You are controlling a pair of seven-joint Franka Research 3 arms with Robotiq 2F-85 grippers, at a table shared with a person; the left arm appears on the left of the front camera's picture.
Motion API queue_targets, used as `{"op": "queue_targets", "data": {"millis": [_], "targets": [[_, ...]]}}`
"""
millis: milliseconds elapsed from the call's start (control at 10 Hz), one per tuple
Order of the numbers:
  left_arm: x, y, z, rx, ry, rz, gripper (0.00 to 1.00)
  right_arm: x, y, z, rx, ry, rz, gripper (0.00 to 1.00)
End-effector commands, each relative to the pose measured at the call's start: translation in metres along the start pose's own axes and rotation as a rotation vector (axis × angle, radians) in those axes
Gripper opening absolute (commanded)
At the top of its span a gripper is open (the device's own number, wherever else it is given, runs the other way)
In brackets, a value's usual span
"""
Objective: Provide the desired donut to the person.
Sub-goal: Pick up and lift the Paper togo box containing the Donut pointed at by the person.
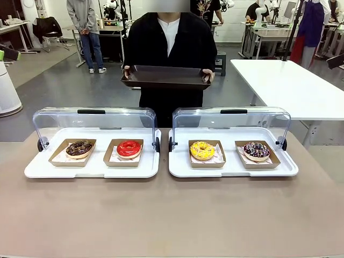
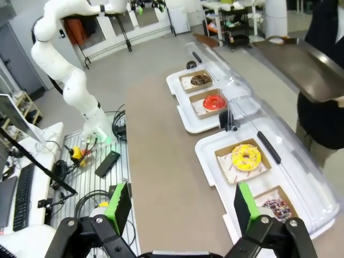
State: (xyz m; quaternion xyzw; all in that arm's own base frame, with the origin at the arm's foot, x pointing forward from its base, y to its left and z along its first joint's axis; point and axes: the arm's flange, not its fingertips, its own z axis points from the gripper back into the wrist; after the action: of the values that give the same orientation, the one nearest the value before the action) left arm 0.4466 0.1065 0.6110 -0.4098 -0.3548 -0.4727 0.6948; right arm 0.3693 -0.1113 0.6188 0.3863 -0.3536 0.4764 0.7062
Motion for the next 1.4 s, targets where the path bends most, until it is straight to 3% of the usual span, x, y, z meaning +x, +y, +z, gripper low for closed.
{"op": "queue_targets", "data": {"millis": [0, 300, 500, 600, 1300], "targets": [[0.002, -0.005, 0.002, -0.02, 0.008, -0.002, 1.0, -0.002, -0.006, -0.004, 0.01, 0.008, -0.004, 1.0], [-0.001, -0.003, 0.003, -0.058, 0.04, 0.007, 1.0, -0.002, -0.011, -0.008, 0.02, 0.015, -0.015, 1.0], [0.0, -0.011, -0.014, -0.054, 0.115, 0.0, 1.0, -0.005, -0.008, -0.008, 0.006, 0.024, -0.026, 1.0], [-0.003, -0.006, -0.004, -0.056, 0.02, 0.008, 1.0, -0.005, -0.008, -0.008, 0.006, 0.024, -0.026, 1.0], [-0.003, -0.006, -0.004, -0.056, 0.02, 0.008, 1.0, -0.005, -0.008, -0.008, 0.006, 0.024, -0.026, 1.0]]}}
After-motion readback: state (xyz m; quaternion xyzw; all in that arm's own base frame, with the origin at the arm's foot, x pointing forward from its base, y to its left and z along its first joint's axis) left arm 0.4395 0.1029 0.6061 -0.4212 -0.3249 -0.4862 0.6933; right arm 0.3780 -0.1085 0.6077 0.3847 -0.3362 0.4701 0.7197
